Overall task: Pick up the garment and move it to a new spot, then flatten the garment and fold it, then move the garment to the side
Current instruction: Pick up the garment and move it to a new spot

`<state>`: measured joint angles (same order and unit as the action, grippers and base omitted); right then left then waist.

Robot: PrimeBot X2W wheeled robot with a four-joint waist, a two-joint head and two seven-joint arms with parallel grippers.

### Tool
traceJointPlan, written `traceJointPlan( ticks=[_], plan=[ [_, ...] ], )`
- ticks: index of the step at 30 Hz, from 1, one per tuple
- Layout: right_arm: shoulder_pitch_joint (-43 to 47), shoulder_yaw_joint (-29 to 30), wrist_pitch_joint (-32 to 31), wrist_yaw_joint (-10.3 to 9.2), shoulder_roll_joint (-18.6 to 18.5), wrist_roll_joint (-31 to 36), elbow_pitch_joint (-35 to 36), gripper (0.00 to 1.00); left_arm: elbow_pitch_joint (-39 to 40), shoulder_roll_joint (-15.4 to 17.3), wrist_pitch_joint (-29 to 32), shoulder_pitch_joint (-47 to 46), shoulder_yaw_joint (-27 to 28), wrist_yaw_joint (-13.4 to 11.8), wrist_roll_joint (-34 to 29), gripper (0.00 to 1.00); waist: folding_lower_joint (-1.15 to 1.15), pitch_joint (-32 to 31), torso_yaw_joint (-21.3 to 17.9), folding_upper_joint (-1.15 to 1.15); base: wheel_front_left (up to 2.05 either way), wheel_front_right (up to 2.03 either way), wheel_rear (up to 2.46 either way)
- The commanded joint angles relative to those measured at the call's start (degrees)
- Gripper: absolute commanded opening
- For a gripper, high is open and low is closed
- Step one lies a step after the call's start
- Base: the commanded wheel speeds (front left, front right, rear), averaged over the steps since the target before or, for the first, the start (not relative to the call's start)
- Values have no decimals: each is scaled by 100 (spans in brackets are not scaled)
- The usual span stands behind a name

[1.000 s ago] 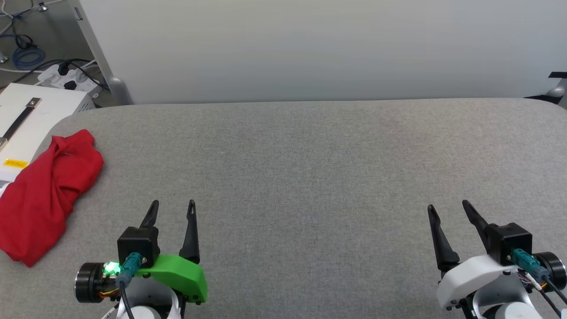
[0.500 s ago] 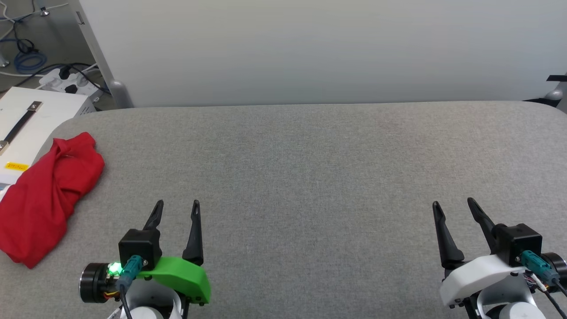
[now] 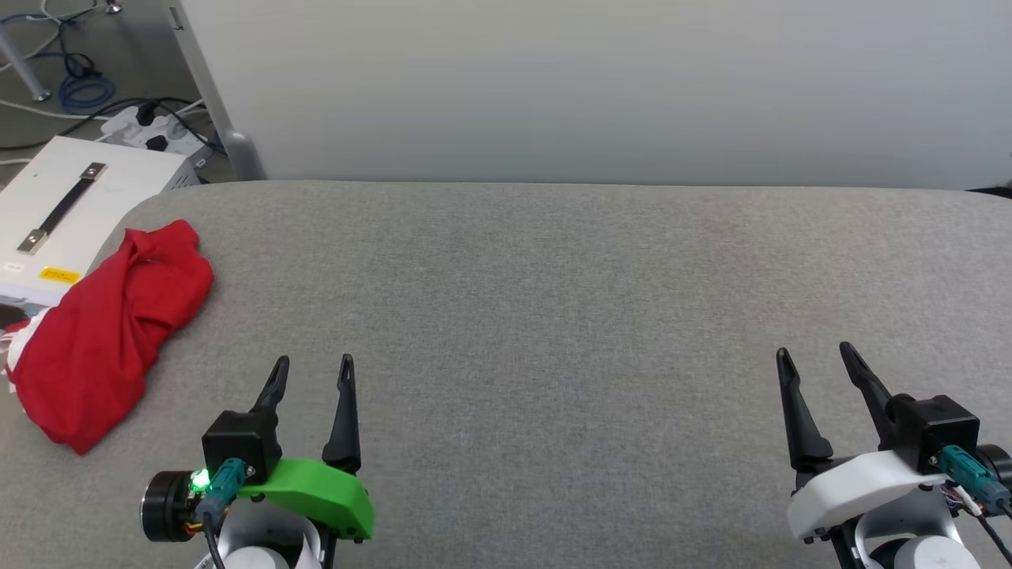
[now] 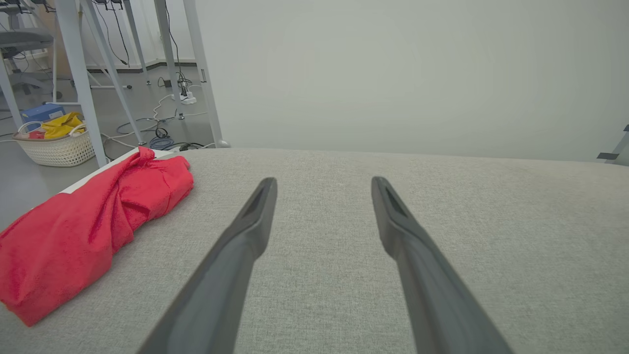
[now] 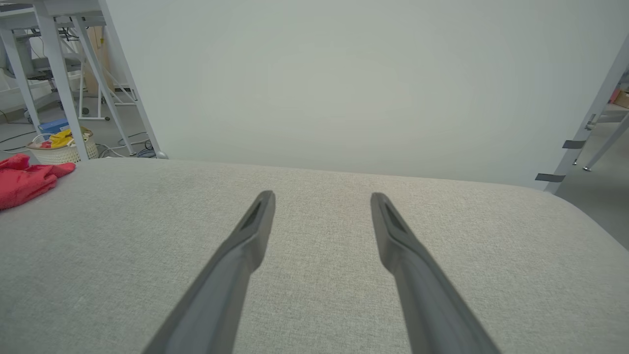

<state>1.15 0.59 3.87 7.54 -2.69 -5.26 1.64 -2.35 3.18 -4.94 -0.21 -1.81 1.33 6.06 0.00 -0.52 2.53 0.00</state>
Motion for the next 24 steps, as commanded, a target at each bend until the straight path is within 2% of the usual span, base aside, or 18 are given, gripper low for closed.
traceJointPlan(
  ticks=[1,24],
  plan=[
    [39,-14,47,-2,-8,-17,61,100,-14,-12,-74,-144,13,31,55,100,0,21,168,0,0,0,0],
    [-66,-300,79,-3,-11,51,208,100,-100,-17,-347,-134,374,148,237,100,0,96,1619,0,0,0,0]
  ],
)
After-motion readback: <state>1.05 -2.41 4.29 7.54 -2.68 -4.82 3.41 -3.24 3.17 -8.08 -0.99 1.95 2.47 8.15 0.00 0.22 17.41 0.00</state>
